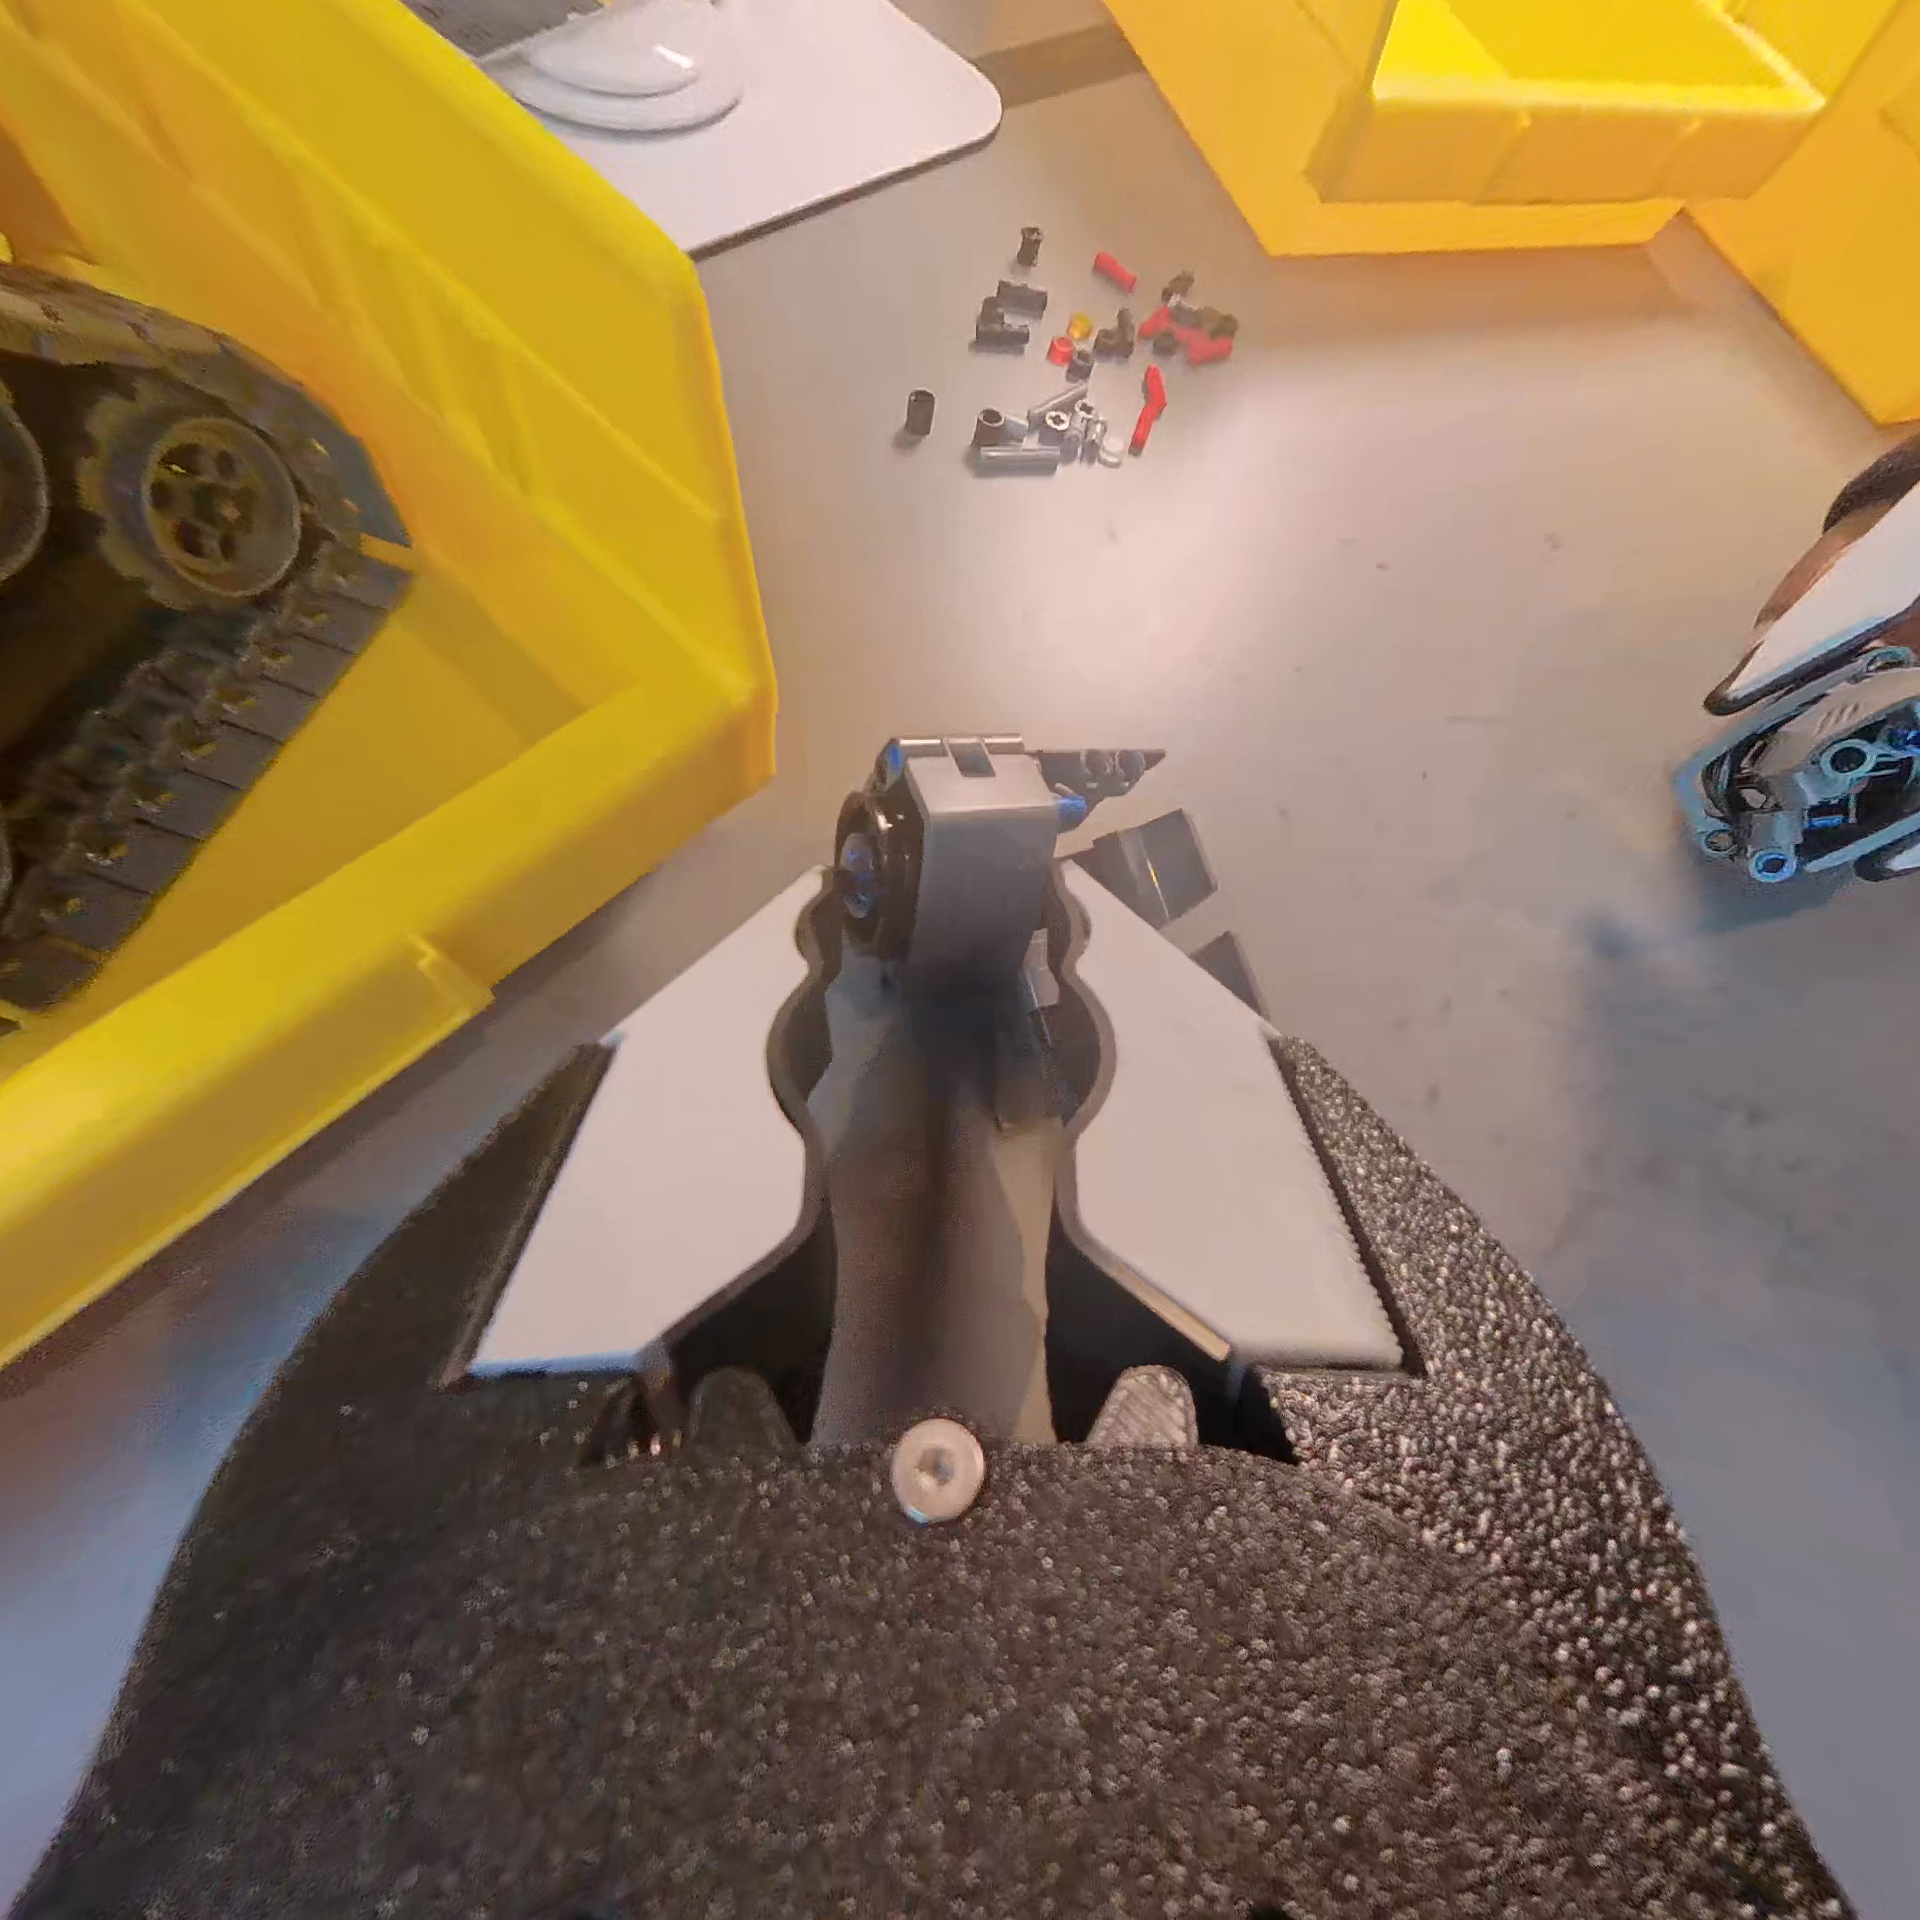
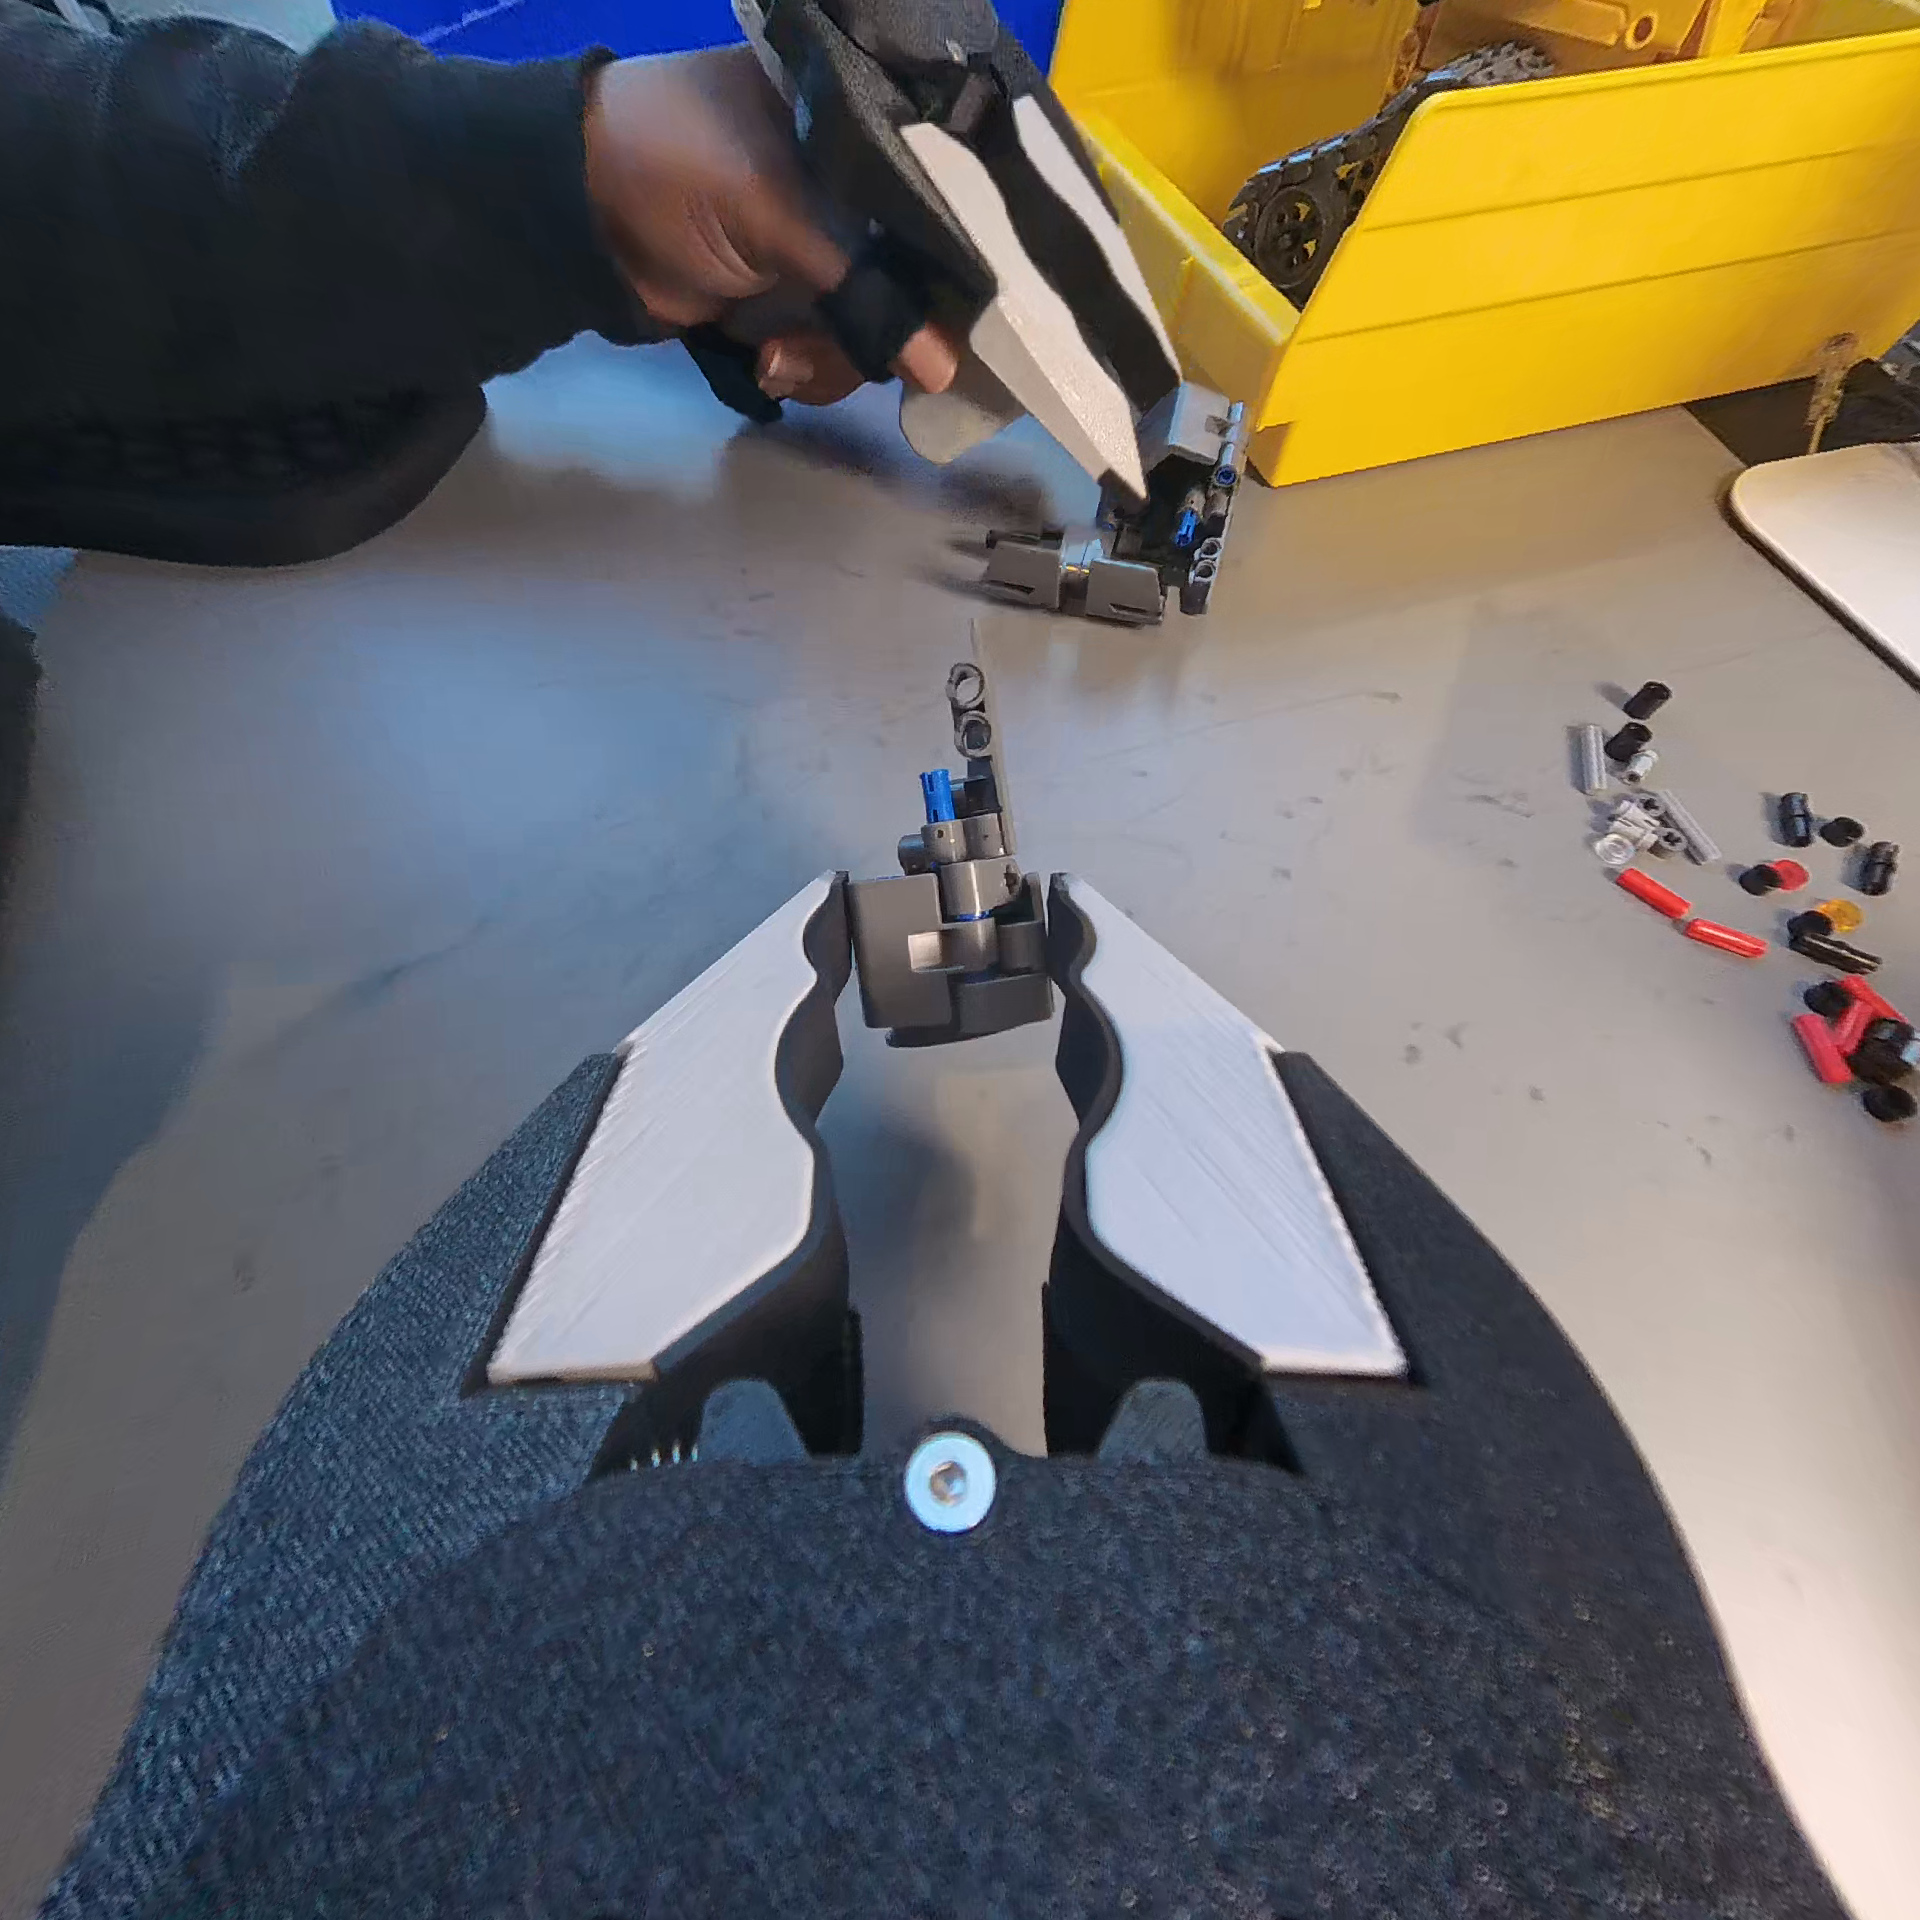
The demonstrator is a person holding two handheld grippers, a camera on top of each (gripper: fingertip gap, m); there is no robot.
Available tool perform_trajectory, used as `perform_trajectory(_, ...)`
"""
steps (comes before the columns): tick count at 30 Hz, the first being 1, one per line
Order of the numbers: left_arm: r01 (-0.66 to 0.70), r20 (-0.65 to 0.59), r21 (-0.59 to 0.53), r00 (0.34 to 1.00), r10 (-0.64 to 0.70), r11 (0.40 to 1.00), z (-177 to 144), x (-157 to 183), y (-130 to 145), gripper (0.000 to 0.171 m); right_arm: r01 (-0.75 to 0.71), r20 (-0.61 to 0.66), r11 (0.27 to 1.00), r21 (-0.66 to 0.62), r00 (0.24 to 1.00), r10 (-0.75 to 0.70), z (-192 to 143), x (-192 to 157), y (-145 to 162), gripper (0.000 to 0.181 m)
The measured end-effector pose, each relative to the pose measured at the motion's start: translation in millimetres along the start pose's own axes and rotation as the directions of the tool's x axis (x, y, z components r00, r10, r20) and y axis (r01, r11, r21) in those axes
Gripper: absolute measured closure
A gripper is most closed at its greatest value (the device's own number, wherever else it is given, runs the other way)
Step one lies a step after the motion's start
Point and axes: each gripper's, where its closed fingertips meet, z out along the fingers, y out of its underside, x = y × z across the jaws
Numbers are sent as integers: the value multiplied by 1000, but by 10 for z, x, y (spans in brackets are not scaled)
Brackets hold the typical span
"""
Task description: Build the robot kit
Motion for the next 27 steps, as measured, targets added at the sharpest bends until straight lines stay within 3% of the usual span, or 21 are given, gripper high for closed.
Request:
perform_trajectory(3,12,-21,-39,1000,-13,999,-47,168,43,132,8,-12,1000,-1,1000,-8,-40,15,15,145)
perform_trajectory(10,-13,-241,-63,971,-3,998,-301,680,160,132,2,-36,1000,4,999,-2,-86,64,14,145)
perform_trajectory(14,-39,-274,-27,961,30,999,-389,623,126,131,2,-33,1000,6,999,-2,-77,53,13,145)
perform_trajectory(20,-101,-314,-25,945,88,995,-215,587,145,111,-20,-37,999,40,999,22,-110,79,-33,145)
perform_trajectory(24,-181,-311,-131,941,133,975,-68,658,308,116,-25,-40,999,35,999,27,-106,95,-3,145)
perform_trajectory(27,-238,-340,-161,925,172,958,-158,800,394,115,-20,-61,999,26,998,22,-128,131,20,145)
